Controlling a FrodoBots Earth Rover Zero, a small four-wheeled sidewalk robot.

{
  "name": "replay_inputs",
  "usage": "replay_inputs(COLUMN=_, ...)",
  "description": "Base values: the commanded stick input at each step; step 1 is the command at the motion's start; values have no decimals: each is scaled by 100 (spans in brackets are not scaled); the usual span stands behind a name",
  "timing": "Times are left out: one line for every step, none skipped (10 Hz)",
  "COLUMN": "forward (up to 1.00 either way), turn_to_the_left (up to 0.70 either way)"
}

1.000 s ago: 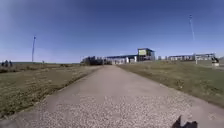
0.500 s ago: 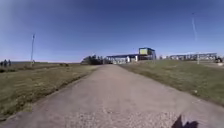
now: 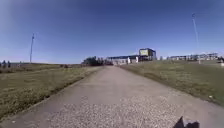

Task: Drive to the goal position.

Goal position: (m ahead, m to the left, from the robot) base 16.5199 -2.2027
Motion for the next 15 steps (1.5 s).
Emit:
replay_inputs(forward=100, turn_to_the_left=-35)
replay_inputs(forward=100, turn_to_the_left=-38)
replay_inputs(forward=100, turn_to_the_left=0)
replay_inputs(forward=100, turn_to_the_left=0)
replay_inputs(forward=100, turn_to_the_left=0)
replay_inputs(forward=100, turn_to_the_left=0)
replay_inputs(forward=100, turn_to_the_left=0)
replay_inputs(forward=100, turn_to_the_left=0)
replay_inputs(forward=100, turn_to_the_left=0)
replay_inputs(forward=100, turn_to_the_left=0)
replay_inputs(forward=100, turn_to_the_left=0)
replay_inputs(forward=100, turn_to_the_left=0)
replay_inputs(forward=100, turn_to_the_left=0)
replay_inputs(forward=100, turn_to_the_left=0)
replay_inputs(forward=100, turn_to_the_left=0)
